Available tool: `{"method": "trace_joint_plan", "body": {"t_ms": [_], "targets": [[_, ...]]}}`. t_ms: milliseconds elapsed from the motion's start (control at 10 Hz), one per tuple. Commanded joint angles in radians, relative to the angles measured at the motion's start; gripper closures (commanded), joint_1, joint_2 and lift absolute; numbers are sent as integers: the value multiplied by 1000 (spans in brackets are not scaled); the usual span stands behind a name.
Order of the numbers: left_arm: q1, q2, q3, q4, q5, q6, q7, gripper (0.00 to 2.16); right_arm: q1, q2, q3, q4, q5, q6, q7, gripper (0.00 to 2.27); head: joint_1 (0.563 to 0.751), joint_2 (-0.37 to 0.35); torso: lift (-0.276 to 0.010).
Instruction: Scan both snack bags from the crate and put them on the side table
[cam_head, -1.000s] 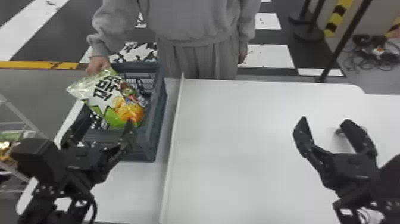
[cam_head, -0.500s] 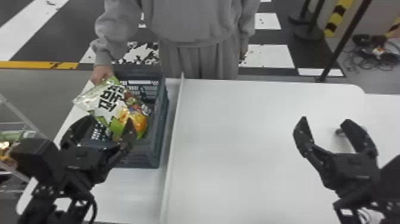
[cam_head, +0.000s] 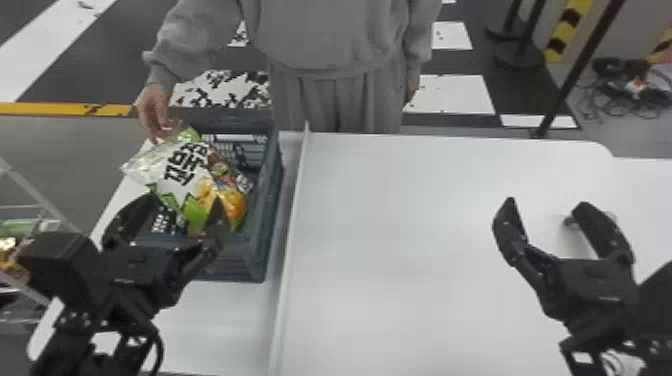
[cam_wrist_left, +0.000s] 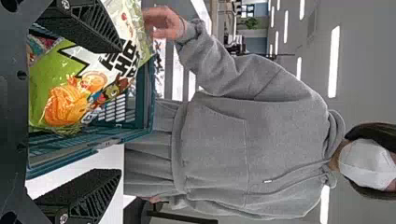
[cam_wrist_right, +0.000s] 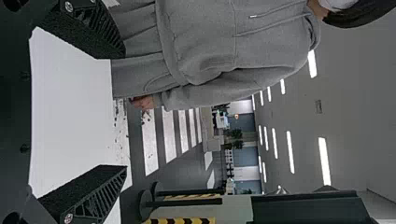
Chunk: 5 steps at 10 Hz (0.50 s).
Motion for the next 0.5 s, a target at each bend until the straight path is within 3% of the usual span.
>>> {"method": "trace_joint_plan", "body": {"t_ms": [0,100,400], "targets": [[0,0,8,-2,2,0,-1,80,0,0,0,0,-2,0,1,83,695,43,-87],[-3,0,31,-3,21,3,1,76,0,0,2,0,-2,3,-1,83,695,44,-87],[-100,14,195,14,124,236,-97,76,0,0,8,2,-2,12,1,83,695,83,-87]]}}
